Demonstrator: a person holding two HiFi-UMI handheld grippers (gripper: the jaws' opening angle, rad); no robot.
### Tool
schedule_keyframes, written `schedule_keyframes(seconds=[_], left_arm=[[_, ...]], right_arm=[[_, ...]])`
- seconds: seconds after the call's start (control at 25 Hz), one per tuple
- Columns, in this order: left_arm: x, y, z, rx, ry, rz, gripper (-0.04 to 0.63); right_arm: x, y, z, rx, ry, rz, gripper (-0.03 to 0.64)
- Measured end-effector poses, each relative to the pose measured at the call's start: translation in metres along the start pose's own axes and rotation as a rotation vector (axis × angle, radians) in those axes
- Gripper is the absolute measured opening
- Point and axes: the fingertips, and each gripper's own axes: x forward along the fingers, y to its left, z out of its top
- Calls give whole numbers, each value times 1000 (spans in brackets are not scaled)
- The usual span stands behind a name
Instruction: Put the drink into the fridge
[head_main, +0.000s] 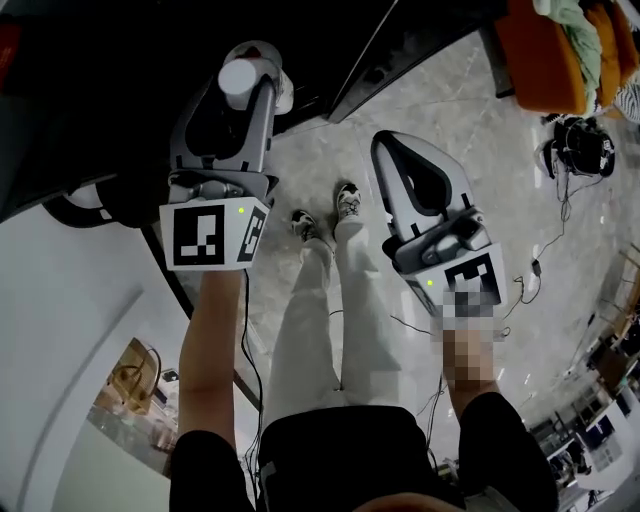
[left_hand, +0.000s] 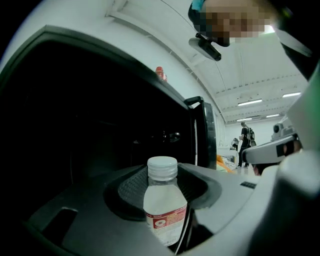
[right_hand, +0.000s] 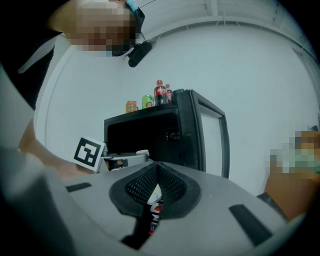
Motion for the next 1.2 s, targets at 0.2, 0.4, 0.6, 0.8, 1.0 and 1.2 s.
schedule_keyframes(seconds=[0.2,0.4,0.6,0.8,1.0,1.2], left_arm=[[34,23,-31,-41,8,16,189],[61,37,-38,8,-4,22,189],[91,49,-39,44,-2,21,189],[115,56,-35,52,-19,14,189],[129,60,-36,51,-21,7,189],[135,57,-36,68,-19,-10,189]], right_arm=[[9,-9,-27,26,19,-13,3],[15,-8,-44,40,70,-14,3],[22,-4,-51,52,88,-10,3],[20,-3,-61,61,110,-14,3],[19,-5,-69,70,128,-20,3],[19,-4,-71,73,134,-23,3]])
